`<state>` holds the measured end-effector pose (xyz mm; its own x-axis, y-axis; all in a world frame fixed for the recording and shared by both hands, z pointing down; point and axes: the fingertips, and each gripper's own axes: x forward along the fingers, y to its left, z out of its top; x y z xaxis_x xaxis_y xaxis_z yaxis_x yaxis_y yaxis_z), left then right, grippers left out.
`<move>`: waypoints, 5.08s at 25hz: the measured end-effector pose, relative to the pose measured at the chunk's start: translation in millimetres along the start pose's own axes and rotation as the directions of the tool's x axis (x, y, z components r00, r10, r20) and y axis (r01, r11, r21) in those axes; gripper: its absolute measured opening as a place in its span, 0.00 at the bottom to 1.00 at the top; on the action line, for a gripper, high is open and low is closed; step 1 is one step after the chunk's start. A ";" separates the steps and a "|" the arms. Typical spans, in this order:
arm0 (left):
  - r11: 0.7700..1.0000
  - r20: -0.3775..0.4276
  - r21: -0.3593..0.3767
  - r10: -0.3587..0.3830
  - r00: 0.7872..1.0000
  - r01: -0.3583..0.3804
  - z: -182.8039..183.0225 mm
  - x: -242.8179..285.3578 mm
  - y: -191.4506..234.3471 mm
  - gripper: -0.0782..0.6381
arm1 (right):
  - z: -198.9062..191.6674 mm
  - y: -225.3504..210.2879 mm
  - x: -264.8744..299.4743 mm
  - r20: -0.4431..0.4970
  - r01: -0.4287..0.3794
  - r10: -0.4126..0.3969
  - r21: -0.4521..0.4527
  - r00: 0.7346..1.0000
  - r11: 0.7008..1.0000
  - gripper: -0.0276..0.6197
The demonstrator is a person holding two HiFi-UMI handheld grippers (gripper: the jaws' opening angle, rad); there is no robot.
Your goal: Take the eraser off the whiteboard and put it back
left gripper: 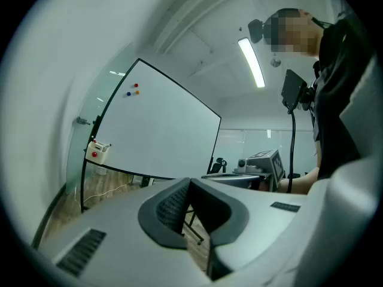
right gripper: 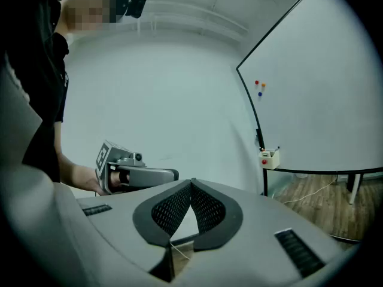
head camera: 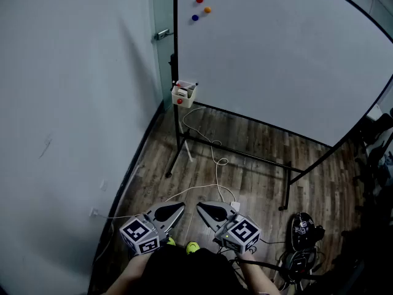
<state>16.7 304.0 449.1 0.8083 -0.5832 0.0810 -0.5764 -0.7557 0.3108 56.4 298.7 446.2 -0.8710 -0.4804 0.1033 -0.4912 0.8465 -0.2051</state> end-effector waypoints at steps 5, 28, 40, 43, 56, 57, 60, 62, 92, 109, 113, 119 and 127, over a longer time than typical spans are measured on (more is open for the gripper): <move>1.000 0.011 0.010 -0.015 1.000 0.015 7.4 1.3 -4.8 0.11 | -0.4 -0.3 0.8 0.008 -0.005 0.005 0.015 1.000 1.000 0.07; 0.999 0.055 0.027 0.031 0.998 -0.032 13.0 -5.5 -6.9 0.11 | -7.8 0.4 -2.7 -0.031 -0.010 0.009 -0.014 0.999 1.000 0.07; 0.998 0.072 -0.002 0.060 0.996 -0.060 14.9 -10.8 31.0 0.11 | -18.6 -16.8 7.4 -0.057 0.026 -0.026 0.004 0.998 1.000 0.07; 0.999 0.076 -0.007 0.052 0.996 -0.052 18.0 -4.7 44.8 0.11 | -17.9 -24.7 16.3 -0.063 0.036 -0.035 0.005 0.997 0.999 0.07; 0.999 0.060 0.015 0.038 0.997 -0.039 45.5 29.5 122.8 0.11 | -1.6 -81.3 81.5 -0.082 0.042 -0.040 0.020 0.996 0.999 0.07; 0.999 0.059 0.015 0.038 0.998 -0.039 47.5 32.7 129.3 0.11 | -1.2 -86.3 86.9 -0.084 0.043 -0.041 0.023 0.996 0.999 0.07; 0.999 0.055 0.007 0.032 0.998 -0.033 52.9 42.8 148.5 0.11 | 0.4 -101.2 103.9 -0.095 0.046 -0.043 0.025 0.994 0.999 0.07; 1.000 0.046 0.003 0.027 0.999 -0.027 55.5 47.8 159.6 0.11 | 2.5 -107.9 116.2 -0.105 0.042 -0.040 0.022 0.994 0.999 0.07; 0.997 -0.025 0.063 -0.048 0.999 0.049 93.9 131.2 300.0 0.12 | 36.6 -224.2 225.7 -0.108 0.178 -0.178 -0.011 0.978 0.984 0.08; 0.994 -0.052 0.085 0.078 0.996 -0.073 110.0 204.0 376.0 0.32 | 39.7 -288.5 236.0 -0.154 0.145 -0.137 0.043 0.979 0.989 0.08; 0.994 -0.079 0.069 0.089 0.993 -0.083 104.6 218.7 389.5 0.35 | 37.1 -303.5 237.3 -0.164 0.127 -0.114 0.068 0.980 0.990 0.08; 0.989 -0.107 0.064 0.136 0.985 -0.130 98.0 237.9 413.3 0.43 | 34.5 -323.6 241.7 -0.197 0.095 -0.077 0.084 0.977 0.992 0.08; 0.978 -0.127 0.071 0.204 0.971 -0.196 93.9 260.1 443.2 0.50 | 32.2 -352.7 247.1 -0.230 0.070 -0.047 0.095 0.972 0.993 0.08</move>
<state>-39.7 -210.6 519.0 0.6824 -0.6822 0.2625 -0.7307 -0.6461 0.2207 14.7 -125.9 512.7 -0.8262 -0.4538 0.3339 -0.5478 0.7853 -0.2885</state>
